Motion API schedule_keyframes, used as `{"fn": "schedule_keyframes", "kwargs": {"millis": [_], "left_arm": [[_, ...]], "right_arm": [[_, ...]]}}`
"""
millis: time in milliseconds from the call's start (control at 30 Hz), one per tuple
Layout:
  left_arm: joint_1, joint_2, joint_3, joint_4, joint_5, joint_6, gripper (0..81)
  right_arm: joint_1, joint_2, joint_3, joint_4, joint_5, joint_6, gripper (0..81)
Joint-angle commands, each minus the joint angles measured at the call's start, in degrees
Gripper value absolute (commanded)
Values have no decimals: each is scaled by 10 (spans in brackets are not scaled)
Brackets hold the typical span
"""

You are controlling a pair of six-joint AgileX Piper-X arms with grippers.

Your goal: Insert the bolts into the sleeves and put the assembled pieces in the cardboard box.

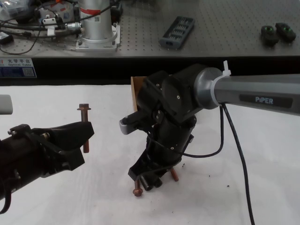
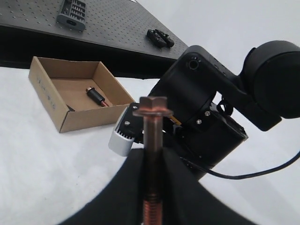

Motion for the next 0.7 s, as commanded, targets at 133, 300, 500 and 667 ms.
{"fn": "schedule_keyframes", "kwargs": {"millis": [133, 300, 500, 667], "left_arm": [[1, -12, -3, -12, 0, -26, 6], [1, -32, -3, -12, 0, -26, 6], [1, -42, -3, -11, 0, -26, 6], [1, -42, -3, -10, 0, -26, 6]], "right_arm": [[-15, 7, -2, -1, 27, 1, 226], [-28, 7, -1, 3, 32, 1, 226], [-29, 7, -1, 2, 32, 1, 226], [-29, 18, -1, 7, 33, 6, 118]]}}
